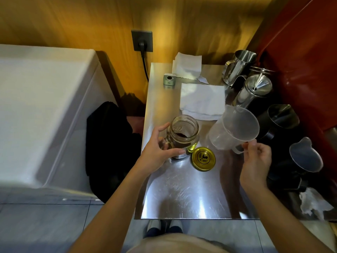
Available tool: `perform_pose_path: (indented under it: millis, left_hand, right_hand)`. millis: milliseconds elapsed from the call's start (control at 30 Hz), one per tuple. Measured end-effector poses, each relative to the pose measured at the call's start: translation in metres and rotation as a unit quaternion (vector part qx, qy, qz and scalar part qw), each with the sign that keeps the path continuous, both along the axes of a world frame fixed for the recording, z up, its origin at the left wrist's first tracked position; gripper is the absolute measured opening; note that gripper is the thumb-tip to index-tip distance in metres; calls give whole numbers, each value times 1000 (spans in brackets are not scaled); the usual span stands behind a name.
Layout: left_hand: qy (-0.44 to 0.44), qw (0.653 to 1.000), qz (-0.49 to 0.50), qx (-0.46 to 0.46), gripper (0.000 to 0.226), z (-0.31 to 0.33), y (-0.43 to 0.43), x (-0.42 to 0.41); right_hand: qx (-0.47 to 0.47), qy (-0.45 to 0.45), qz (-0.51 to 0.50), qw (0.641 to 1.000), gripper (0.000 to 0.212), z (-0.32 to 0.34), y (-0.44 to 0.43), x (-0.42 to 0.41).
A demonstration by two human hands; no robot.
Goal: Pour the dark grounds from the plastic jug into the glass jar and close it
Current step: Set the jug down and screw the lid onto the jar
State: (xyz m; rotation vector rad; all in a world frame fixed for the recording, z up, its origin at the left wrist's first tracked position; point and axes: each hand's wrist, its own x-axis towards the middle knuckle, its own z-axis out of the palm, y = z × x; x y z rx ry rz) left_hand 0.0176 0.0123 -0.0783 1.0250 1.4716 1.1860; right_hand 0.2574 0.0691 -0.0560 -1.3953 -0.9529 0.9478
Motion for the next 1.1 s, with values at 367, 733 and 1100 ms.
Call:
perform_pose_path:
  millis: [367,733,1100]
  left_hand:
    - [-3,1000,-8,12,79,2,0,0]
    - [142,989,-5,45,84,5,0,-12]
    - [123,986,-105,38,84,22,-1,-24]
  right_hand:
    - [8,-92,16,996,13,6,-2,4]
    - [250,-411,296,825,18,28,-23,-14]
    - [35,-557,348,753,78,-27,-16,-39]
